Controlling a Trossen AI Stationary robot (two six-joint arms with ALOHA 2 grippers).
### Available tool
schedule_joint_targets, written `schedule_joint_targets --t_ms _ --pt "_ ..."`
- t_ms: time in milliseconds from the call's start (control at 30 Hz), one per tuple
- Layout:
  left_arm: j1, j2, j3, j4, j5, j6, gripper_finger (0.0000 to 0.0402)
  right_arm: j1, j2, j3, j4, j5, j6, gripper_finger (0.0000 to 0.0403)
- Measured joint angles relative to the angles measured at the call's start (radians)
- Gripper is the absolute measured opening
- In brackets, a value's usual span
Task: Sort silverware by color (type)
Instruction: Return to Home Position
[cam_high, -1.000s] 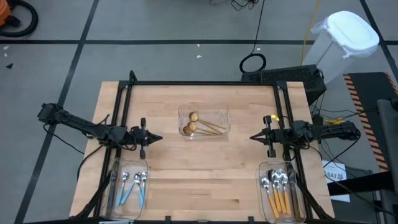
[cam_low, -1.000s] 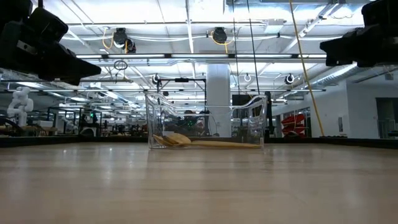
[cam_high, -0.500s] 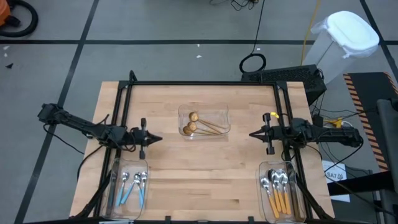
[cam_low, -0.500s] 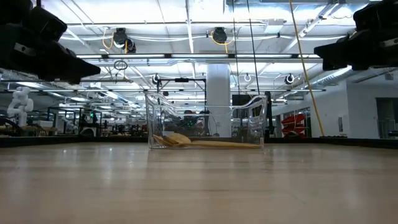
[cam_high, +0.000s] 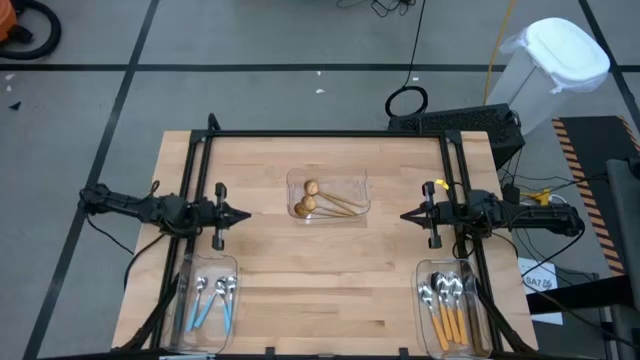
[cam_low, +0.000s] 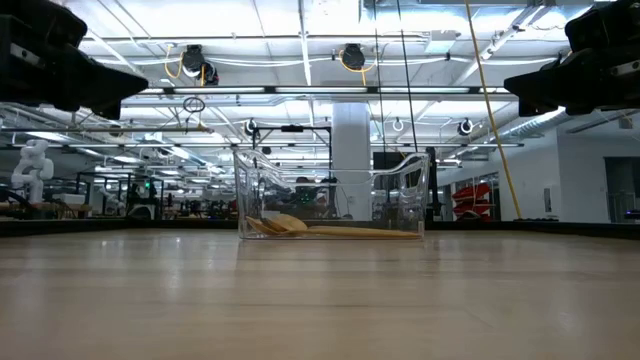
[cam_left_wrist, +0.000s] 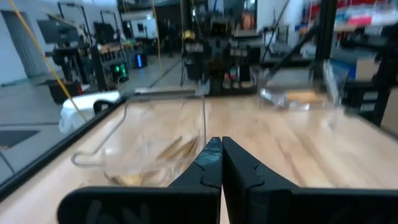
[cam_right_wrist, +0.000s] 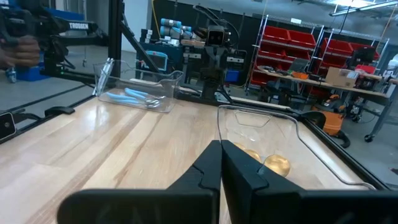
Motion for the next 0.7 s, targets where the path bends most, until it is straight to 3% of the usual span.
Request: schedule_joint_targets --t_ms 133,433,700 --pt "0.000 -0.080 0.001 -0.010 0.026 0.014 0.0001 0.000 0.000 0.000 0.003 0.000 0.000 0.0004" --pt "0.006 -0.082 0.000 -0.003 0.033 0.096 0.0001 0.000 0.000 0.000 0.005 0.000 0.000 0.0004" --pt "0.123 -0.081 0.001 -0.028 0.116 0.058 0.0001 0.000 0.000 0.000 0.006 0.000 0.000 0.0004"
